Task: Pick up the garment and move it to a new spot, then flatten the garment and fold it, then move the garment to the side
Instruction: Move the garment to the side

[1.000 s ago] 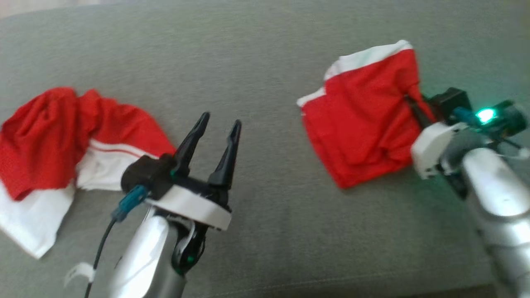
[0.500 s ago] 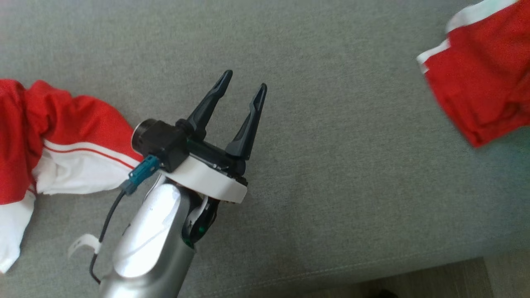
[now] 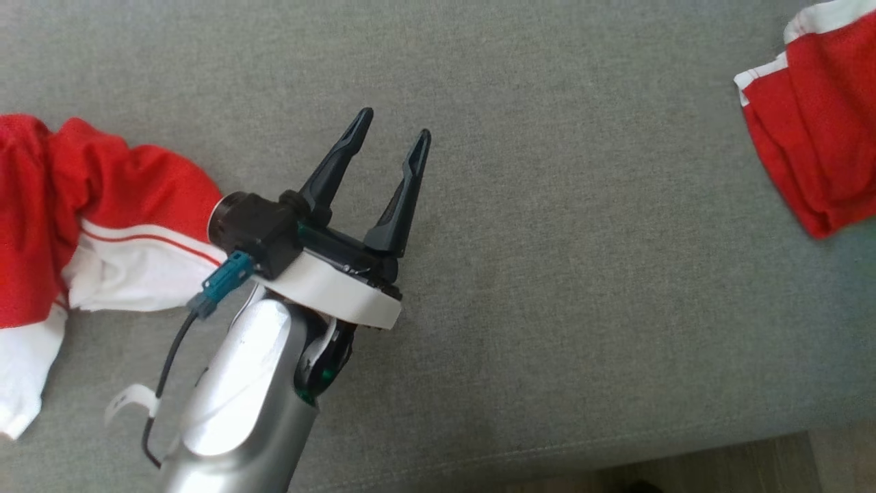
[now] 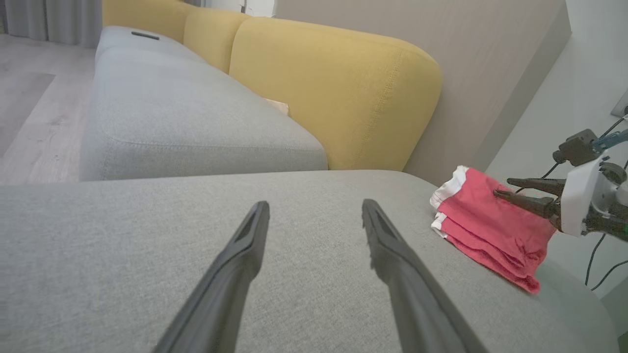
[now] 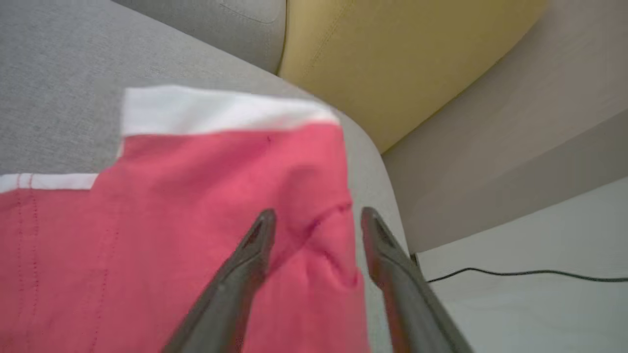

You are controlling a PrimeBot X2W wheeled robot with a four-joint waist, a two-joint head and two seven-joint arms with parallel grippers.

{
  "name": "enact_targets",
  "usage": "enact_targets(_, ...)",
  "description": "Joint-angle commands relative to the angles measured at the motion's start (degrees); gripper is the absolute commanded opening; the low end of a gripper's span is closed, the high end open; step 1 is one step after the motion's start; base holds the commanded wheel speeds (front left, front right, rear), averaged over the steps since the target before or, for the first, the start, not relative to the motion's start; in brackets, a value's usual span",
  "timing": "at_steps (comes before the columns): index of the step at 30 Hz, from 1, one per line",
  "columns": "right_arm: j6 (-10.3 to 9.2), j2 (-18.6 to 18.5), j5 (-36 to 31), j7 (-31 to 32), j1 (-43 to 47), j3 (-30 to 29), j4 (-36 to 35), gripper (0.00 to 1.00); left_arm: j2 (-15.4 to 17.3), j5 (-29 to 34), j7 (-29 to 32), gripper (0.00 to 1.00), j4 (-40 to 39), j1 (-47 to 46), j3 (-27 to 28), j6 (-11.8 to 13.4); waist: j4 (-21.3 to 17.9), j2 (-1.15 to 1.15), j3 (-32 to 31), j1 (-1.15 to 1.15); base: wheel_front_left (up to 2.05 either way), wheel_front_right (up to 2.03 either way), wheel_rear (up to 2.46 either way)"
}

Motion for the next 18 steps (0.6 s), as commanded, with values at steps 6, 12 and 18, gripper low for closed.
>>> enact_targets(6, -0.05, 3.0, -3.8, 0.4, 3.7, -5.1, -6.5, 1.0, 0.5, -0.5, -0.3, 1.0, -1.7, 1.1, 3.0, -0.4, 0.5, 0.0, -5.3, 0.0, 0.0, 0.0, 0.0)
enact_targets(12, -0.05, 8.9, -1.3, -2.7, 8.0, -5.2, -12.6, 1.0, 0.5, -1.6, -0.3, 1.0, -2.1, 4.2, 5.9, 0.1, 1.9, 0.0, -11.1, 0.0, 0.0, 0.0, 0.0)
enact_targets(18, -0.05, 14.0, 2.5, -6.8, 13.4, -3.6, -19.5, 1.0, 0.5, -1.8, -0.3, 1.0, -2.5, 8.1, 9.5, 0.9, 3.2, 0.0, -15.7, 0.0, 0.0, 0.0, 0.0)
